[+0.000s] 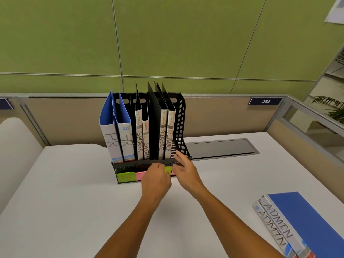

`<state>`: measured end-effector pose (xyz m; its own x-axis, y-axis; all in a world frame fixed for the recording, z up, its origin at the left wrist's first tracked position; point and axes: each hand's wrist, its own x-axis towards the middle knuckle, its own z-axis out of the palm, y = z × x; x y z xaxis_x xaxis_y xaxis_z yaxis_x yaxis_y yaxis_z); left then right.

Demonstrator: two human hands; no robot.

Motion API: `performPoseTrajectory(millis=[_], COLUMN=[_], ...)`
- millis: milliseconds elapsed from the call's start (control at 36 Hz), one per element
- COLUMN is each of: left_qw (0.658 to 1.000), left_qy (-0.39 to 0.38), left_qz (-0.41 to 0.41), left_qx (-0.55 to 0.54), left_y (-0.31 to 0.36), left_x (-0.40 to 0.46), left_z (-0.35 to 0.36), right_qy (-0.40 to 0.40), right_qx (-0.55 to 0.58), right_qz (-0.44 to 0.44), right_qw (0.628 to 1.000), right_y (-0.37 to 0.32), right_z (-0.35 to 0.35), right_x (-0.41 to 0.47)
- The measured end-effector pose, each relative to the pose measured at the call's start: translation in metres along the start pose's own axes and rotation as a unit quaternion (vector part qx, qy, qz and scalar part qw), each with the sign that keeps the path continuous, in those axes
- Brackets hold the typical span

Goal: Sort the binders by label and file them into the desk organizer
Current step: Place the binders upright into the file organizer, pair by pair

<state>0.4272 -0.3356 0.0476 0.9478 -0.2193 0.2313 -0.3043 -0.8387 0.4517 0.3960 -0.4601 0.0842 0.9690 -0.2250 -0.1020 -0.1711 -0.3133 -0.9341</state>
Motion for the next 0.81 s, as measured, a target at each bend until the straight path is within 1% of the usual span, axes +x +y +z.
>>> performPoseTrajectory(millis=[111, 250, 472, 611, 806], left_qw=[0.999, 0.999, 0.996, 0.995, 0.989], left_qy=[-0.018, -0.037, -0.075, -0.097, -0.14], left_qz=[-0.021, -0.022, -0.011, 0.014, 0.01], left_qx=[-0.019, -0.031, -0.041, -0.014, -0.05], left_y=[0.011, 0.021, 0.038, 0.047, 0.064], left_x=[-0.022, -0.05, -0.084, -0.111, -0.155], left_z=[-0.002, -0.002, 0.008, 0.015, 0.026], right_qy=[0.012, 0.03, 0.054, 0.059, 0.074], right_qx=[0.039, 0.066, 0.006, -0.017, -0.027], right_qz=[0.02, 0.035, 0.043, 0.044, 0.049], right_qw=[0.999, 0.997, 0.998, 0.997, 0.996], right_y=[0.017, 0.041, 0.072, 0.089, 0.111], right_z=[-0.01, -0.026, -0.047, -0.06, -0.092], right_x=[-0.03, -0.071, -0.123, -0.156, -0.209])
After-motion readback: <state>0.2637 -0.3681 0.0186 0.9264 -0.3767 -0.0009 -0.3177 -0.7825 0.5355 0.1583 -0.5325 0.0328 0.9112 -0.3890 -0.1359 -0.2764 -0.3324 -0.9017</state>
